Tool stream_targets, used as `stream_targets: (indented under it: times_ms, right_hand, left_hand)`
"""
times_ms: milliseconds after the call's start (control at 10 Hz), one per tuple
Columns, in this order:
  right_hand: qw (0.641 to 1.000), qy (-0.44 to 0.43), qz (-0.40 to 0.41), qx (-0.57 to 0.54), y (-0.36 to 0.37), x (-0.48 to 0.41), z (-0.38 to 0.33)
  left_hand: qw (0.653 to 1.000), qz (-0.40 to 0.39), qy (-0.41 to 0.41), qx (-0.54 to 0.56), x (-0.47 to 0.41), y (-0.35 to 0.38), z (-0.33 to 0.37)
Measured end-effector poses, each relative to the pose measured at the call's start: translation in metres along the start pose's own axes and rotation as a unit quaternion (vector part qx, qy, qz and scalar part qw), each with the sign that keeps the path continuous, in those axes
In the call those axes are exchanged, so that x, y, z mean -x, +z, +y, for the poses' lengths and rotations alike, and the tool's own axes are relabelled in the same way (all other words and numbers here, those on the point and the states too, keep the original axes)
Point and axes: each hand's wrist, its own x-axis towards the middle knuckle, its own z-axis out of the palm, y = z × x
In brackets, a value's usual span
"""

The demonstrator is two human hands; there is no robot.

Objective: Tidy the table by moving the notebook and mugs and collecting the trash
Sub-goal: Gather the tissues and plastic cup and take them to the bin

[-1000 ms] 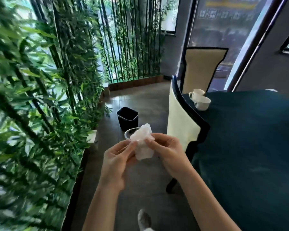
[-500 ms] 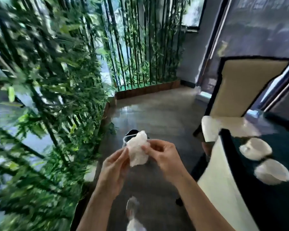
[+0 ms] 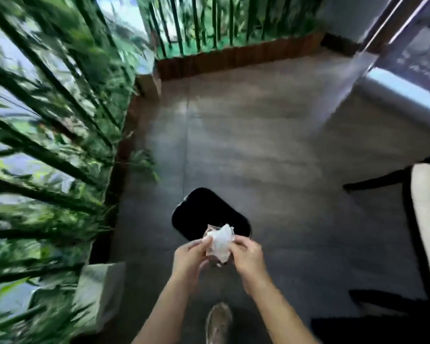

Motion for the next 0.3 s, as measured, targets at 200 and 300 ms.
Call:
stream_targets:
  times_ms: [200, 300]
  right_hand:
    - [0.989, 0.056, -0.026, 0.132, 0.032, -0.120, 0.060]
    - [0.961, 0.063, -0.030, 0.269, 0.023, -0.115, 0.039]
  left_hand:
    - [0.990, -0.007, -0.063, -0.128, -0.138, -0.015, -0.026]
    - [0.928, 0.082, 0.010, -0.362, -0.132, -0.027, -0.001]
